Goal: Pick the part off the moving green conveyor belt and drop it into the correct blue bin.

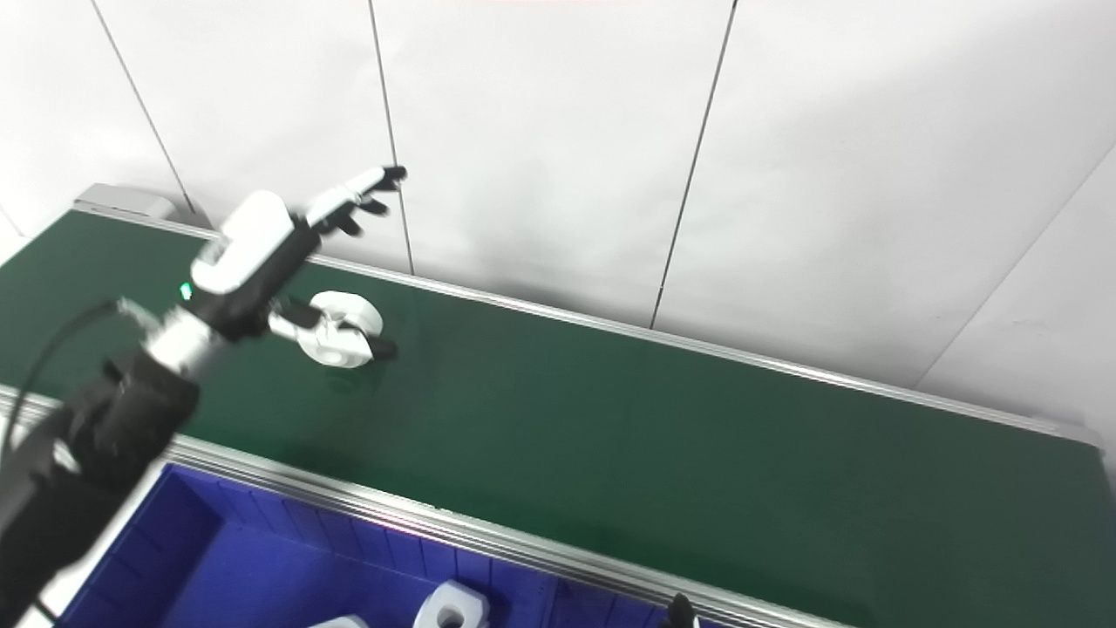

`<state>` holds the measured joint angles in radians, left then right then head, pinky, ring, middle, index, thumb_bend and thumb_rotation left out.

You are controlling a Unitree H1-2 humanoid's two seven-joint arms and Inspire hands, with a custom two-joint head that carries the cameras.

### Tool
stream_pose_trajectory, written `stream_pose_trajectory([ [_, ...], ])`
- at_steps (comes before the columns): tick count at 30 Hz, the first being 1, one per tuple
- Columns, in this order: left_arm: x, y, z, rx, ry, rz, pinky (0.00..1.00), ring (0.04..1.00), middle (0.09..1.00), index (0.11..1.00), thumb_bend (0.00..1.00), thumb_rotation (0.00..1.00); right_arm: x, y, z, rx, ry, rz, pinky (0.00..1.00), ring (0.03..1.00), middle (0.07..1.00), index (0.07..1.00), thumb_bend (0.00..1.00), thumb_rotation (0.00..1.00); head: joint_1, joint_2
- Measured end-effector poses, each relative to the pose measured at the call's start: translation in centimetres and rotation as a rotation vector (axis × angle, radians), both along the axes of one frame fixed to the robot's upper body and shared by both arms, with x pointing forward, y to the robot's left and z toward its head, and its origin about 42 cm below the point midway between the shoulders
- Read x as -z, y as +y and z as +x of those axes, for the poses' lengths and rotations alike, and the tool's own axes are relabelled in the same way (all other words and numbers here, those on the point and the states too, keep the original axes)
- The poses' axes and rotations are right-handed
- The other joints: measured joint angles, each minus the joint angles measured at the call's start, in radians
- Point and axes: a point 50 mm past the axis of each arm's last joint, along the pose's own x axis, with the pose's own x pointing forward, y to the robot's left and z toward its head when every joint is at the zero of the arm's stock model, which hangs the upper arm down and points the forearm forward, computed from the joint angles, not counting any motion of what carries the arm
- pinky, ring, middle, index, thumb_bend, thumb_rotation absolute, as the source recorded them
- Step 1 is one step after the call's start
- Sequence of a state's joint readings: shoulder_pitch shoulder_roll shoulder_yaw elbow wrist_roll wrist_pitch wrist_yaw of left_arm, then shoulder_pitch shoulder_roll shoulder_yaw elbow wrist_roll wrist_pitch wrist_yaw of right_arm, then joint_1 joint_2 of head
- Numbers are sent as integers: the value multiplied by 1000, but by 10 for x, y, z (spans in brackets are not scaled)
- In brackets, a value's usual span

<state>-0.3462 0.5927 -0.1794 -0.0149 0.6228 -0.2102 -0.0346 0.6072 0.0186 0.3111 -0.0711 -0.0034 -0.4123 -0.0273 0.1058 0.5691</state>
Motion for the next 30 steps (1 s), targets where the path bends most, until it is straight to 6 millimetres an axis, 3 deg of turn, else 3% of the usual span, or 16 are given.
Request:
stream_pose_trajectory([
  [4,10,1,30,-24,55,158,768,848,884,916,1000,246,0,-1,0,-1,-1,-2,1000,997,1000,1000,832,1000,0,0],
  [7,22,4,50,-35,107,300,861,893,903,929,1000,302,0,-2,0,2,0,-5,1000,992,1000,1000,829,1000,2,3],
  [12,30,-1,69,-35,133,518,882,900,894,908,1000,283,0,-2,0,2,1,-6,1000,988,1000,1000,835,1000,2,5],
  [17,49,2,81,-42,201,630,875,894,880,880,1000,262,0,-1,-1,-2,2,-15,1000,986,999,1000,831,1000,-6,11],
  [27,93,-3,91,-28,344,805,885,896,887,860,1000,324,-2,1,-2,-15,-6,-29,1000,976,994,996,840,1000,-15,23],
  [30,94,-9,95,-22,337,805,878,892,884,845,1000,326,-3,4,-5,-15,-1,-27,1000,978,992,990,847,1000,-21,26],
])
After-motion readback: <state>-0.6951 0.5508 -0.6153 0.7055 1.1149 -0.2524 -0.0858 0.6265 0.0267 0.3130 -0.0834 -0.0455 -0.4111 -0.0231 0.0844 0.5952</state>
